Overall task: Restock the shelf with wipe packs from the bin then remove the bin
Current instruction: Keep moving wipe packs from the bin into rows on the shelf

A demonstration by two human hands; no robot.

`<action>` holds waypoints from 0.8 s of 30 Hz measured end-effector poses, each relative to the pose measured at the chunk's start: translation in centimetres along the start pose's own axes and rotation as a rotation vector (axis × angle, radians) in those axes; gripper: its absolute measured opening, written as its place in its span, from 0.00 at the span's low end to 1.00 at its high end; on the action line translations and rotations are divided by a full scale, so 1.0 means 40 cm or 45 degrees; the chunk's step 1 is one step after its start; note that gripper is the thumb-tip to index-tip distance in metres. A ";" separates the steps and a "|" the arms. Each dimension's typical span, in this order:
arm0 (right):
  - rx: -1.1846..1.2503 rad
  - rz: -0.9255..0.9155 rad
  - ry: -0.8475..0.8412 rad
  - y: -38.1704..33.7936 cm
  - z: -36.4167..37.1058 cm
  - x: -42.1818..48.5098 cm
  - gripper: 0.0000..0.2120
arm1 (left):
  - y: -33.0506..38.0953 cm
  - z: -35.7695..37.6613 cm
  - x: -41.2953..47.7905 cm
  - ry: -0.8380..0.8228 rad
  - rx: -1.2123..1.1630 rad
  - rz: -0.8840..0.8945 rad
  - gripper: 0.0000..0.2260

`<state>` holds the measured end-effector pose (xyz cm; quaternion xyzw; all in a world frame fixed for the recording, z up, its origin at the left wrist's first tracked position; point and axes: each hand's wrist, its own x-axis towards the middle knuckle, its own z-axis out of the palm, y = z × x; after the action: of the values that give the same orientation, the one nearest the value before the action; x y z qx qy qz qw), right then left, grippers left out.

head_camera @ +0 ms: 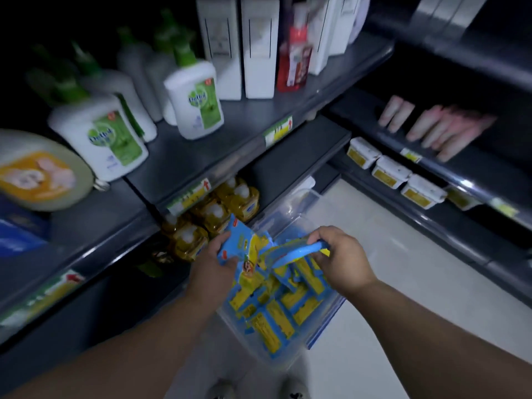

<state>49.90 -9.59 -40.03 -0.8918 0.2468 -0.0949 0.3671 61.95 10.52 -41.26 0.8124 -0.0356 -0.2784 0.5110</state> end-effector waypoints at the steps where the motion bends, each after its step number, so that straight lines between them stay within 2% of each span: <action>1: 0.050 -0.050 0.071 -0.034 -0.016 -0.009 0.22 | 0.026 -0.018 -0.014 -0.009 -0.003 0.020 0.21; 6: 0.183 -0.194 0.227 -0.167 -0.070 -0.041 0.27 | 0.137 -0.093 -0.082 -0.071 -0.147 0.094 0.18; 10: 0.206 -0.236 0.120 -0.230 -0.107 -0.066 0.26 | 0.193 -0.148 -0.148 -0.074 -0.352 0.129 0.19; 14: 0.247 -0.235 0.033 -0.280 -0.141 -0.115 0.27 | 0.235 -0.206 -0.254 -0.056 -0.394 0.240 0.19; 20: 0.306 -0.294 -0.045 -0.382 -0.218 -0.231 0.18 | 0.257 -0.288 -0.440 0.057 -0.307 0.405 0.20; 24: 0.250 -0.382 0.086 -0.476 -0.279 -0.298 0.10 | 0.280 -0.353 -0.569 0.214 -0.241 0.485 0.21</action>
<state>42.81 1.28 -18.58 -0.8748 0.1129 -0.2022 0.4255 52.24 24.44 -17.71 0.7598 -0.1194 -0.1105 0.6295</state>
